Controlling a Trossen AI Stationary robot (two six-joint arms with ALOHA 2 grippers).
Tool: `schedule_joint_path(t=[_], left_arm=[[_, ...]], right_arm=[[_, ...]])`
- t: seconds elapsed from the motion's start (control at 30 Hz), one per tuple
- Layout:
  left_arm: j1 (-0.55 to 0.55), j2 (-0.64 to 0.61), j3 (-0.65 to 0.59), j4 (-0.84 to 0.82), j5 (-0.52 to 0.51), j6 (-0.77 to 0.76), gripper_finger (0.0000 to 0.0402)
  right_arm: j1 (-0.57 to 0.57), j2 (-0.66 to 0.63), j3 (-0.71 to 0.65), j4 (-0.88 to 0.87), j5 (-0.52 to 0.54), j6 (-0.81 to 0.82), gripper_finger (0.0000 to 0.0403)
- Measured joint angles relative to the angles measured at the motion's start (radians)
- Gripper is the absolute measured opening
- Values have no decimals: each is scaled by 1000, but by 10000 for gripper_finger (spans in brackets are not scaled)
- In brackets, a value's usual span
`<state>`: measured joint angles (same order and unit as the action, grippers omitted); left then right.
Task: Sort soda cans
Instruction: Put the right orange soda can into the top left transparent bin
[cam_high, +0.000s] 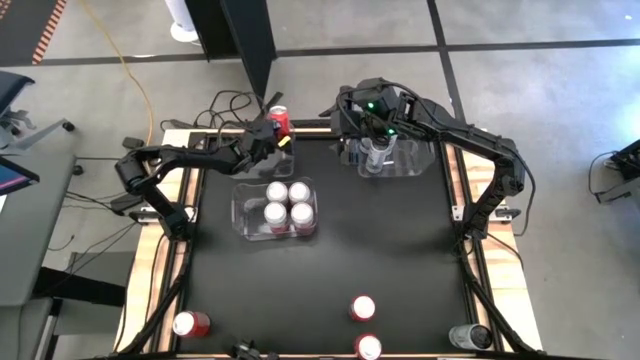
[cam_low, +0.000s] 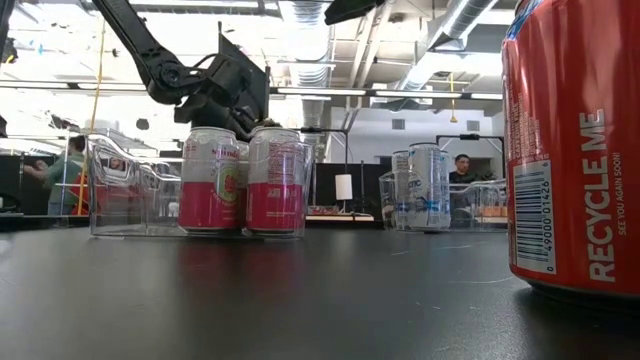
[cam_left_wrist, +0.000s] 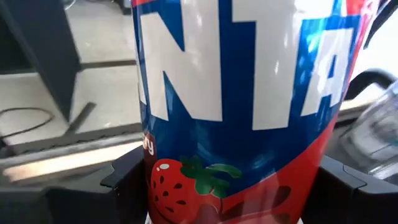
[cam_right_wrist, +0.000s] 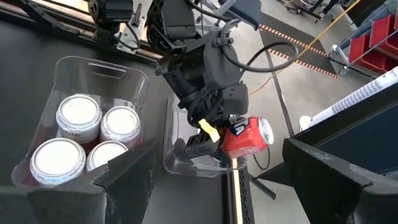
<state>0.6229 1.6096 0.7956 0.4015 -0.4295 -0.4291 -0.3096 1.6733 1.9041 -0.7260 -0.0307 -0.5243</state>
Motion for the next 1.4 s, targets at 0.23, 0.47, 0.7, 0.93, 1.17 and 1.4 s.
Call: schedule_joint_path(t=[0.23,0.47,0.7,0.93,1.17,1.4], left_arm=[[7,11,-1,-68,-39,27,293],[25,11,-2,-79,-51,18,293],[22,11,-2,-72,-58,56,293],[19,11,-2,-74,-43,120,293],[19,12,-2,-50,42,214,293],[19,12,-2,-23,125,290,293]], right_arm=[[0,0,0,3,0,-4,354],[0,0,0,5,0,-6,354],[-35,58,0,-9,-123,-23,333],[-118,178,-1,70,-223,-26,202],[-173,243,-1,153,-270,-66,18],[-216,294,-1,225,-287,-184,3]])
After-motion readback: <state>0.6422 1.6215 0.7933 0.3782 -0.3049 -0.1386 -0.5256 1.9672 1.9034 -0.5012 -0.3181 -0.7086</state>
